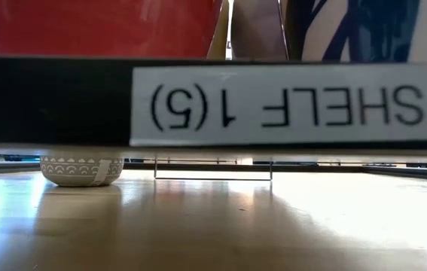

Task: Place coffee mugs
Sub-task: Return to Home Position

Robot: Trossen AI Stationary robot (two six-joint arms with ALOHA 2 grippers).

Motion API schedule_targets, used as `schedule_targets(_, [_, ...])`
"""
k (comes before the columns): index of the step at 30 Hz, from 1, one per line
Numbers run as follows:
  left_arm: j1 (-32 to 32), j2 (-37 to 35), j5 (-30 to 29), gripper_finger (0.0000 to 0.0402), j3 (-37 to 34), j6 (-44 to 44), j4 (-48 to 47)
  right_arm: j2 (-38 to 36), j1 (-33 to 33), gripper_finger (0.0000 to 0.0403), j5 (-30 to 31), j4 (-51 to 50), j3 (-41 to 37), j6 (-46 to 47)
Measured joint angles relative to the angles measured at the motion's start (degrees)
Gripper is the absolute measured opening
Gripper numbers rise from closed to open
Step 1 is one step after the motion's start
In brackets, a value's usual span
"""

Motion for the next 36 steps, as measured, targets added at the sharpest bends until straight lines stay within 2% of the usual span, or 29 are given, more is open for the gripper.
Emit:
schedule_targets(4, [-0.01,0.00,0.00,0.0026,0.00,-0.02,-0.01,-2.94,0.00,0.0073,0.00,-3.19,0.00,0.57])
schedule_targets(12, [0.00,0.00,0.00,0.0026,0.00,-0.01,-0.02,-7.21,-0.02,0.0073,0.57,-3.31,-0.02,0.61])
schedule_targets(20, [-0.01,0.00,0.00,0.0026,0.00,-0.02,-0.04,-6.80,0.04,0.0073,0.83,-3.44,-0.02,1.96])
schedule_targets(25, [-0.02,0.00,0.00,0.0026,0.00,-0.02,-0.04,-5.60,0.04,0.0073,0.90,-3.47,-0.04,5.95])
schedule_targets(32, [0.00,0.00,0.00,0.0026,0.00,-0.02,-0.04,-5.67,0.04,0.0073,0.88,-3.45,-0.04,19.33])
schedule_targets(36, [-0.02,0.00,0.00,0.0026,0.00,0.00,-0.04,-5.66,0.04,0.0073,0.90,-3.45,-0.04,21.94])
